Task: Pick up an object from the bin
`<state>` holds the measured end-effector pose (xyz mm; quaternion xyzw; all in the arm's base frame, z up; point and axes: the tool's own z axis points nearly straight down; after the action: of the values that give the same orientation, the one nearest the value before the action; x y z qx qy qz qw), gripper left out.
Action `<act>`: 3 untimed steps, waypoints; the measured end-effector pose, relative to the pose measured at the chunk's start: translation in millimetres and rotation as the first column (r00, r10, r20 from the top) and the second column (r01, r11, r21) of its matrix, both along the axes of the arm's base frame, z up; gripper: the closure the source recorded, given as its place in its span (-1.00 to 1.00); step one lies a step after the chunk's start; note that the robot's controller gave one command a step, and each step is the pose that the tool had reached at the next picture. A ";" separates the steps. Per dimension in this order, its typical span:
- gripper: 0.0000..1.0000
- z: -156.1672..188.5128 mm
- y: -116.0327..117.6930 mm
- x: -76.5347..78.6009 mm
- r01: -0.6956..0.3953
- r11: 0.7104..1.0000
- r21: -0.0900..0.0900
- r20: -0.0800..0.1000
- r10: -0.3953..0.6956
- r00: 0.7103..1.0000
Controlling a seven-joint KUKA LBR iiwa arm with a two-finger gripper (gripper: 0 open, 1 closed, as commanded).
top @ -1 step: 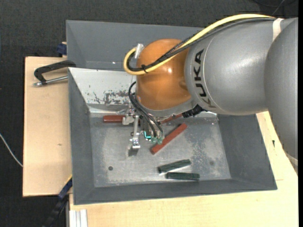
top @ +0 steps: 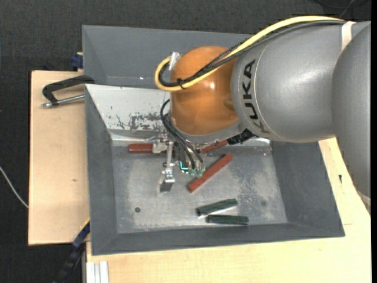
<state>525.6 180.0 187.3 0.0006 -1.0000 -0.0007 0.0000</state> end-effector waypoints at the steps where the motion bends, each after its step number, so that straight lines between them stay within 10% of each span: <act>1: -1.00 -28.5 -51.5 19.8 -0.062 0.998 0.001 0.002 0.062 0.998; 3: -1.00 -68.7 -89.4 59.0 -0.089 0.996 0.002 0.005 0.089 0.996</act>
Offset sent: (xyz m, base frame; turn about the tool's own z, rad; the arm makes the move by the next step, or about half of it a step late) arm 0.0518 -0.0702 -0.0692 -0.0700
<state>584.6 90.5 118.6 0.0454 -0.9990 -0.0015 -0.0025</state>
